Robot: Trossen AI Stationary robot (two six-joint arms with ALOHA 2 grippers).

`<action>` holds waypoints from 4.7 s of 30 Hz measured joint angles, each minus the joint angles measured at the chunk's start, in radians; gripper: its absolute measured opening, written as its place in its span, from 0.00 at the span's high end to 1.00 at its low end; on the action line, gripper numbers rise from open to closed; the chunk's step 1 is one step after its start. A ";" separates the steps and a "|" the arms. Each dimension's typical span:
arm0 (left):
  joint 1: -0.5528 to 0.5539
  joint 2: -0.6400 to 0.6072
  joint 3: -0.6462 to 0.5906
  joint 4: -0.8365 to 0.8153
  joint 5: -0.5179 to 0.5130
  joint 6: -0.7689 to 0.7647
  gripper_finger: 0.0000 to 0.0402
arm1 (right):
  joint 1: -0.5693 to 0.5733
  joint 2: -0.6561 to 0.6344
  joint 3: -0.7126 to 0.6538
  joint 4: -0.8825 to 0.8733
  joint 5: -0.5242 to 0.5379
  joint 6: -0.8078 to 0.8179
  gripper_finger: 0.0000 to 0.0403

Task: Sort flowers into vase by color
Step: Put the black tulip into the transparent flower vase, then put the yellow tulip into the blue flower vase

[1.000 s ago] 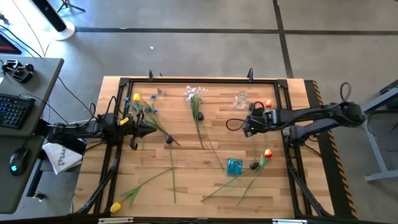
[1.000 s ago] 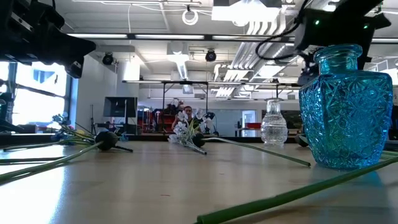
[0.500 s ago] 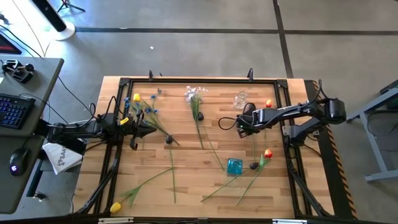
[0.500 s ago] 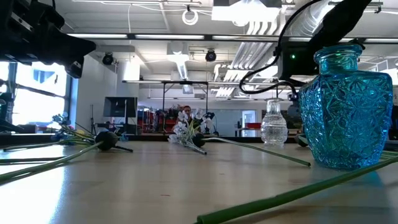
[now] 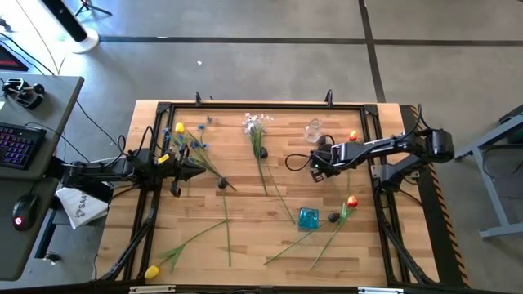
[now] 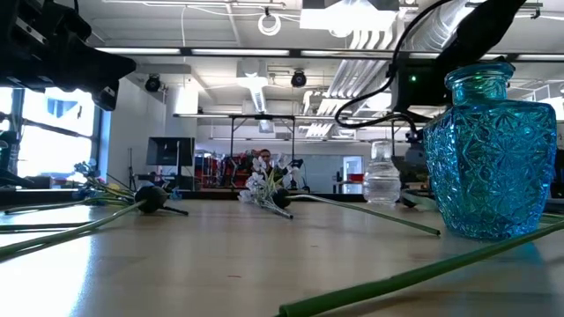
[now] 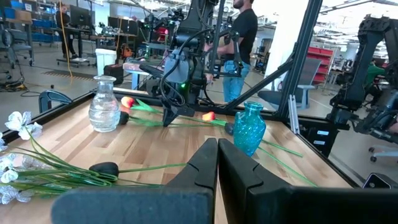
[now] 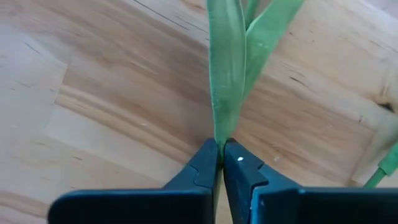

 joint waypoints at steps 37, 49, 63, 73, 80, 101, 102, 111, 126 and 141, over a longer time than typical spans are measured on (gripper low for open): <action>0.000 0.000 0.000 0.000 0.000 0.000 1.00 | 0.011 -0.582 -0.002 1.045 0.447 -1.009 1.00; 0.000 0.000 0.000 0.000 0.000 0.000 1.00 | -0.167 -0.278 -0.002 1.429 0.335 -1.179 1.00; 0.000 0.000 0.000 0.000 0.000 0.000 1.00 | -0.208 -0.190 -0.002 1.416 0.334 -1.099 0.90; 0.000 0.000 0.000 0.000 0.000 0.000 1.00 | -0.207 -0.190 -0.002 1.347 0.392 -1.088 0.64; 0.000 0.000 0.000 0.000 0.000 0.000 1.00 | -0.201 -0.229 -0.002 1.264 0.393 -1.078 0.52; 0.000 0.000 0.000 0.000 0.000 0.000 1.00 | 0.225 -0.644 -0.002 0.745 0.540 -0.854 0.48; 0.000 0.000 0.000 0.000 0.000 0.000 1.00 | 0.262 -0.636 -0.002 0.731 0.545 -0.832 0.48; 0.000 0.000 0.000 0.000 0.000 0.000 1.00 | 0.555 -0.474 -0.002 0.696 0.571 -0.671 0.48; -0.002 0.003 0.000 0.151 0.005 -0.205 1.00 | 0.719 -0.240 -0.002 0.783 0.572 -0.619 0.48; -0.238 0.559 0.340 0.038 -0.259 -0.062 1.00 | 0.718 -0.229 -0.002 0.789 0.608 -0.625 0.48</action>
